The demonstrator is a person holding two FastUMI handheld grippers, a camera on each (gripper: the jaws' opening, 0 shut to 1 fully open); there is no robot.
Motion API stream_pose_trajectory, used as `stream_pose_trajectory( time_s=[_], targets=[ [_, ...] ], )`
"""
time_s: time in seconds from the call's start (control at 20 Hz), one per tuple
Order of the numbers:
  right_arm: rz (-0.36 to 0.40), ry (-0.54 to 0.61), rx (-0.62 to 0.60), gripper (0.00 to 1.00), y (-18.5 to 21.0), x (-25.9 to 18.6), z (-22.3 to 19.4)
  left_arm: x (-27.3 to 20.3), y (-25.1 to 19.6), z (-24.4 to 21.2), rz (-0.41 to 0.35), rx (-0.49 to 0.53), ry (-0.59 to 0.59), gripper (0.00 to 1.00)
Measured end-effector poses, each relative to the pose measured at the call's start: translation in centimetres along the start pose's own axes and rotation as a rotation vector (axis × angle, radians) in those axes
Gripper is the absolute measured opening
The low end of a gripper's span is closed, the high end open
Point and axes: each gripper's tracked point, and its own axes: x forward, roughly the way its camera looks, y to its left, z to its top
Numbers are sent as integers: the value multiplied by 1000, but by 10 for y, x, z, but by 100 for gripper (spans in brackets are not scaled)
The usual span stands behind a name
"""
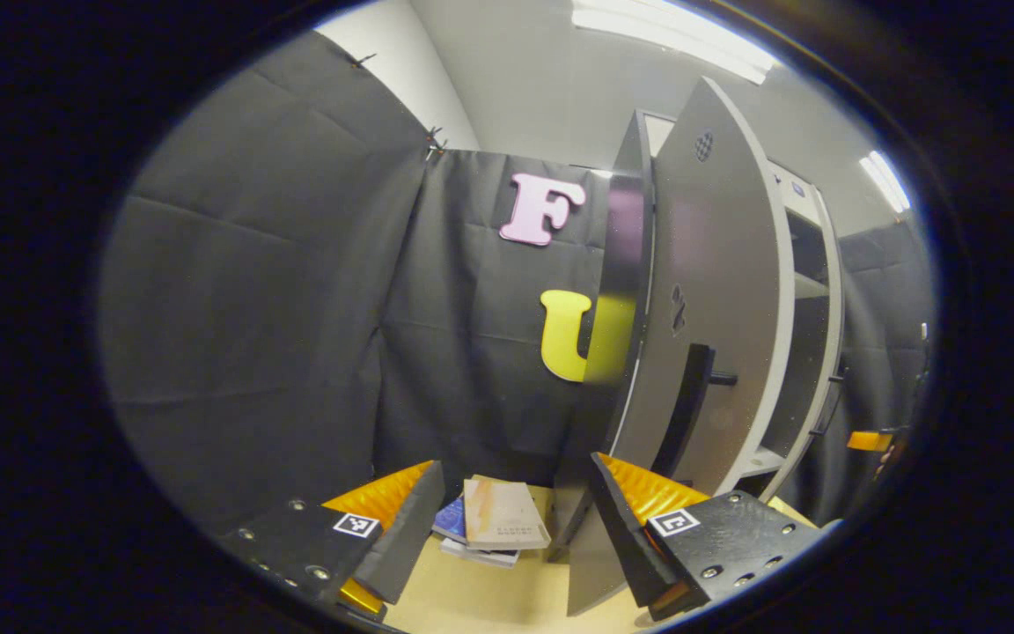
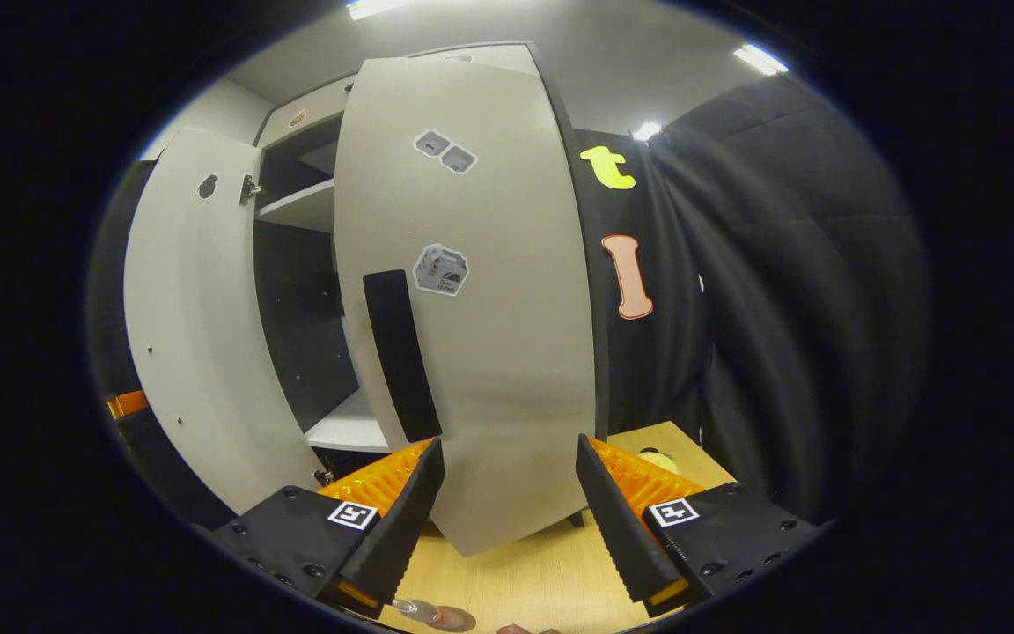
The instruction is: Grasp the bottle in the cabinet with the left hand and place it on the coaster, then close the right door with the right hand and the left door with the left hand.
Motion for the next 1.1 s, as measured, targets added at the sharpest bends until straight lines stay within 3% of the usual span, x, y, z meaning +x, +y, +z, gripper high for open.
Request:
stream_pose_trajectory(
  time_s=[0.15, 0.2, 0.25, 0.45, 0.55, 0.7, 0.75, 0.9, 1.1],
  targets=[
    [-51, 8, 4, 96, -7, -13, -8, 23, -13, 7, -53, 62, -4, 89],
    [-68, 11, 9, 96, -10, -17, -11, 28, -15, 9, -61, 75, -9, 100],
    [-82, 15, 15, 96, -13, -21, -13, 35, -15, 10, -56, 90, -17, 94],
    [-136, 12, 29, 96, -26, -36, -21, 56, -35, 1, -116, 94, 4, 95],
    [-161, 12, 52, 96, -34, -43, -26, 57, -37, -2, -103, 113, 7, 100],
    [-196, 20, 106, 96, -48, -51, -37, 54, -41, 0, -116, 129, 18, 100],
    [-203, 27, 117, 96, -53, -52, -41, 54, -41, -2, -121, 120, 22, 89],
    [-231, 45, 121, 96, -72, -55, -50, 51, -43, 3, -108, 135, 21, 100],
    [-241, 33, 120, 96, -93, -52, -43, 52, -52, 8, -73, 102, 27, 100]
  ],
)
